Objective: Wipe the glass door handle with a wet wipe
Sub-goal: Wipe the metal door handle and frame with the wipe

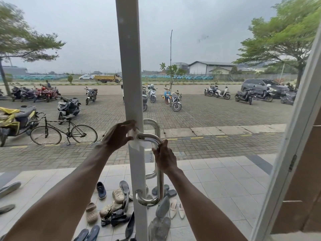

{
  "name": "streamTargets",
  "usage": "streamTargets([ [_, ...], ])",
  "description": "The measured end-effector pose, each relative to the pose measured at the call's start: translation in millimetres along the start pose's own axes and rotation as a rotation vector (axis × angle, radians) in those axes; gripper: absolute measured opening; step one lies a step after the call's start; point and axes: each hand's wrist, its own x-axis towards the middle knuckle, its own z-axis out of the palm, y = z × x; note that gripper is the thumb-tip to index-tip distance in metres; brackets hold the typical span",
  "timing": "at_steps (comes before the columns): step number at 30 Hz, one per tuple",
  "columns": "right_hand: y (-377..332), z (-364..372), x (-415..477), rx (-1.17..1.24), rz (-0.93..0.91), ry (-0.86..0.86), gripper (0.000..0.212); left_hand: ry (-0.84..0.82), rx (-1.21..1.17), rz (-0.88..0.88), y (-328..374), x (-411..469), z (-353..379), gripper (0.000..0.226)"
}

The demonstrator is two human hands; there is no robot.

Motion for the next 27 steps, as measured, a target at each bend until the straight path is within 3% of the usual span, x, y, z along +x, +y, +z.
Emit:
streamTargets([
  [3,1,0,1,-0.024,-0.007,0.004,0.051,-0.057,0.0,-0.009,5,4,-2,0.057],
  [8,2,2,2,-0.03,-0.005,0.005,0.057,-0.01,0.083,0.028,17,0,0,0.04],
  [14,1,-1,-1,-0.012,-0.013,0.019,0.044,0.008,0.132,0.115,32,-5,1,0.045],
  [21,-4,-4,-3,-0.022,0.018,-0.019,0.054,-0.106,0.26,-0.05,35,5,-12,0.041],
  [27,-9,-7,-5,-0.012,0.045,-0.021,0.042,-0.001,0.335,-0.032,49,0,-6,0.034],
])
